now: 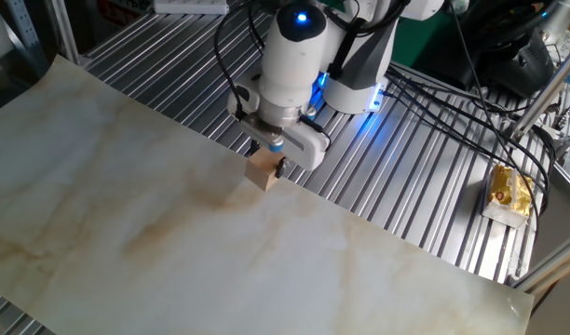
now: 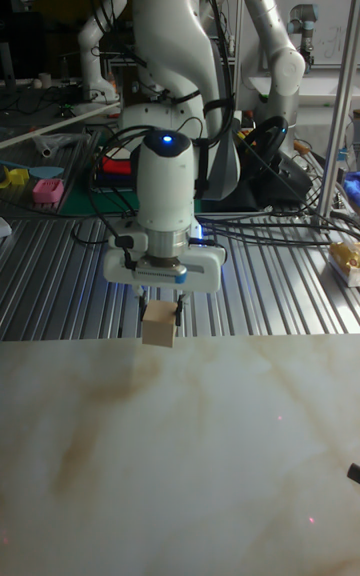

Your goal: Pick up the small block on the left and move it to the right

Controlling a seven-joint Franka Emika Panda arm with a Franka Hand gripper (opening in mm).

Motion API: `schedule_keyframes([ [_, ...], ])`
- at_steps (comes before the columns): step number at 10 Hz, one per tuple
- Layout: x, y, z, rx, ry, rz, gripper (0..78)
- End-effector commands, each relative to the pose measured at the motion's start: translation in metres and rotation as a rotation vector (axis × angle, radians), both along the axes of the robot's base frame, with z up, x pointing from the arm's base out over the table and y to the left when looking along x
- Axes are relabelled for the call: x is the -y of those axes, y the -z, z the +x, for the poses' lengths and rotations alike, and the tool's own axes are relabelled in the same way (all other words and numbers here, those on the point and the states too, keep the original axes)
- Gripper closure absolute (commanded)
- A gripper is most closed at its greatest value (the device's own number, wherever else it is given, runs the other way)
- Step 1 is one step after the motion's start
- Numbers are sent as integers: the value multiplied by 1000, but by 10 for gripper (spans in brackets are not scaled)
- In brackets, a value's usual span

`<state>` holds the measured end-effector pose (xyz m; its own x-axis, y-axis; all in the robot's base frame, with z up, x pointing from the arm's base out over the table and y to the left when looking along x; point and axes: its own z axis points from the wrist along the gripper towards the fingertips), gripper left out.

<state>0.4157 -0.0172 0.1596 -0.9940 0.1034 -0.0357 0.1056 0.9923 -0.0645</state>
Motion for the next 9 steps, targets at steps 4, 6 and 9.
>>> schedule_keyframes([
  [4,0,-1,1,-11,-207,-15,763],
  [6,0,-1,1,-1,-227,-17,763],
  [9,0,-1,1,-6,-232,-26,763],
])
